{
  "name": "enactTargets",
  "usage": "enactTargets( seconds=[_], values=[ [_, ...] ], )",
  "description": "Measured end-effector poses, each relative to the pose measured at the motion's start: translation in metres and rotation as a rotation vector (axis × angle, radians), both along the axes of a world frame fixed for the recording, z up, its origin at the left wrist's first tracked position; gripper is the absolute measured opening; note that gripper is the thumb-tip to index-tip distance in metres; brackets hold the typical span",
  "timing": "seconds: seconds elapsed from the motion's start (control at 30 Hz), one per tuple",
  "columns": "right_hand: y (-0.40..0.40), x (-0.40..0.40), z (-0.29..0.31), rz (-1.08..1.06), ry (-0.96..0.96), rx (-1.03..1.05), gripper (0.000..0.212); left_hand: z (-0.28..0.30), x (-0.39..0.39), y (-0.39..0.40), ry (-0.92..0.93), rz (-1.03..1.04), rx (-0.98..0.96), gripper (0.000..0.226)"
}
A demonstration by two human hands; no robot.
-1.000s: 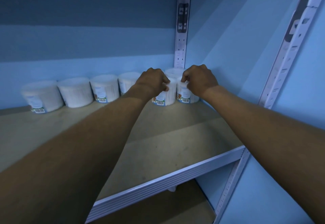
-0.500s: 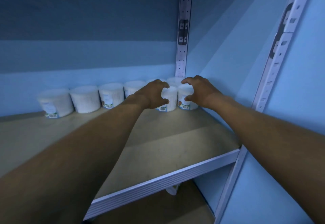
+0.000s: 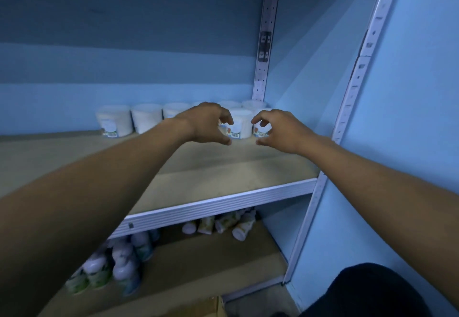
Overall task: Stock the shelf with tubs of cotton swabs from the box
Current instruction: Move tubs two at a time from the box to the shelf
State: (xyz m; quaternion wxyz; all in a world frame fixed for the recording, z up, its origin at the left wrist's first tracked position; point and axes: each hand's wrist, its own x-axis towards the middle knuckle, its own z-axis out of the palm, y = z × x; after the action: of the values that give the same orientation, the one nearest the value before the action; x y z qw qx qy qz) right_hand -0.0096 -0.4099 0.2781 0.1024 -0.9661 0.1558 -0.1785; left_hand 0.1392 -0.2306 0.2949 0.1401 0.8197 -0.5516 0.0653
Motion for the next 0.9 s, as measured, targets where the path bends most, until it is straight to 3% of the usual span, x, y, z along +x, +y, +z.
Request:
enactTargets(
  seconds=[0.17, 0.37, 0.7, 0.9],
  values=[
    [0.043, -0.020, -0.017, 0.041, -0.079, 0.085, 0.038, 0.001, -0.021, 0.062, -0.038, -0.030, -0.031, 0.048],
    [0.106, -0.036, -0.053, 0.177, -0.069, 0.196, 0.027, -0.022, -0.045, 0.145, 0.070, -0.019, -0.002, 0.030],
    [0.202, -0.028, -0.115, 0.423, 0.264, 0.350, 0.020, -0.113, -0.061, 0.259, 0.326, 0.054, 0.315, 0.019],
    [0.246, -0.008, -0.164, 0.476, 0.350, 0.356, 0.025, -0.169, -0.051, 0.296, 0.453, 0.156, 0.411, 0.040]
  ],
)
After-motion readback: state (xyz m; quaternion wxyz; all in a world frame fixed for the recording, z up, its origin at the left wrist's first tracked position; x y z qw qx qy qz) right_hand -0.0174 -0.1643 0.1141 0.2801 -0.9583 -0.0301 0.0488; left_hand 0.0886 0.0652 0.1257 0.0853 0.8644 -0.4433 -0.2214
